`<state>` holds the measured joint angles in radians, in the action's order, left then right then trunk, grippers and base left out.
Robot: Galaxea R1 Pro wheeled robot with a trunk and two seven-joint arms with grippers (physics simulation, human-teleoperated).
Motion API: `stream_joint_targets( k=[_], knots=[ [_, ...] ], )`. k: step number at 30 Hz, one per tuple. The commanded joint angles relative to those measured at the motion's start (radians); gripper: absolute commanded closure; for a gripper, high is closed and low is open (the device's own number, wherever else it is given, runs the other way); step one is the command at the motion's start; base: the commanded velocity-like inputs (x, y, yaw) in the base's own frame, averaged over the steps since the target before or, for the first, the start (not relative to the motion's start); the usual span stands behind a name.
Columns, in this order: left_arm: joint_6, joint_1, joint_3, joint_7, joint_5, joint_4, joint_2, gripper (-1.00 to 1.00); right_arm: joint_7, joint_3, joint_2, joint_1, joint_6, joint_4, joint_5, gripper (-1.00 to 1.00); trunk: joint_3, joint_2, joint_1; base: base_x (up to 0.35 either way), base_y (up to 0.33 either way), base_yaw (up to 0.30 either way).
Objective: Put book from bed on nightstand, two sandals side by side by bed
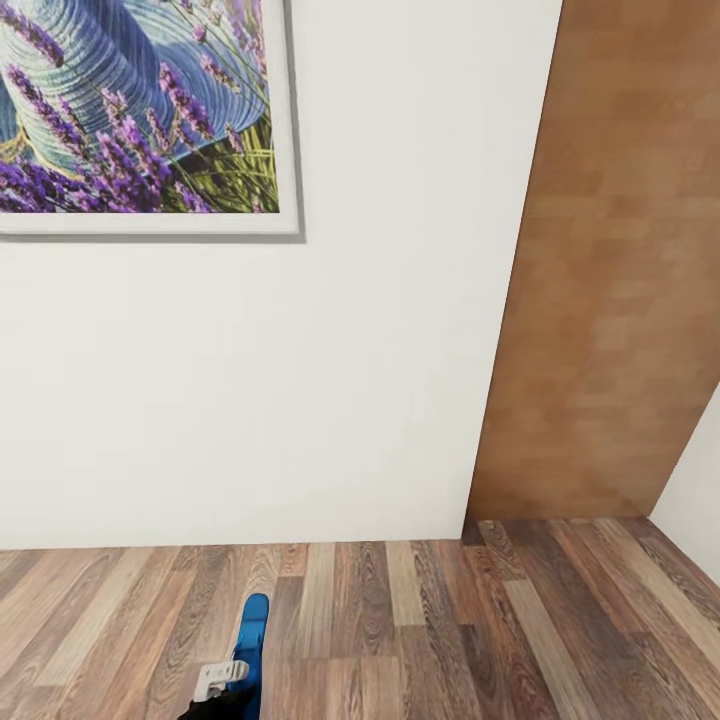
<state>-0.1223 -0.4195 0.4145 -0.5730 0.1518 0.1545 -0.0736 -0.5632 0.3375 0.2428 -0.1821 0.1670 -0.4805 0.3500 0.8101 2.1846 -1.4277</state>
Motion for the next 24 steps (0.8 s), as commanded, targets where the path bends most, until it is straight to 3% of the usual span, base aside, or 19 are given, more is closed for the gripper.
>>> stream_joint_targets(
  k=[1, 4, 11, 24],
  knots=[
    [-0.007, -0.001, 0.007, -0.004, 0.012, -0.001, 0.0, 1.0, 0.0, 0.005, 0.001, 0.0, 0.007, -0.001, 0.011, -1.0, 0.001, 0.0, 0.0, 0.0, 0.0, 0.02],
    [-0.007, -0.001, 0.007, -0.004, 0.012, -0.001, 0.0, 1.0, 0.0, 0.006, 0.001, 0.0, 0.001, -0.001, 0.011, -1.0, 0.001, 0.0, 0.0, 0.0, 0.0, 0.008],
    [-0.007, -0.001, 0.007, -0.004, 0.012, -0.001, 0.0, 1.0, -0.002, 0.008, 0.0, 0.0, -0.153, -0.001, 0.011, -1.0, 0.001, 0.0, 0.0, 0.0, 0.0, 0.001],
    [-0.007, -0.001, 0.008, -0.004, 0.012, 0.0, 0.0, 1.0, -0.005, 0.007, 0.0, 0.0, -0.17, -0.001, 0.011, -1.0, -0.001, 0.0, 0.0, 0.0, 0.0, 0.076]
  ],
)
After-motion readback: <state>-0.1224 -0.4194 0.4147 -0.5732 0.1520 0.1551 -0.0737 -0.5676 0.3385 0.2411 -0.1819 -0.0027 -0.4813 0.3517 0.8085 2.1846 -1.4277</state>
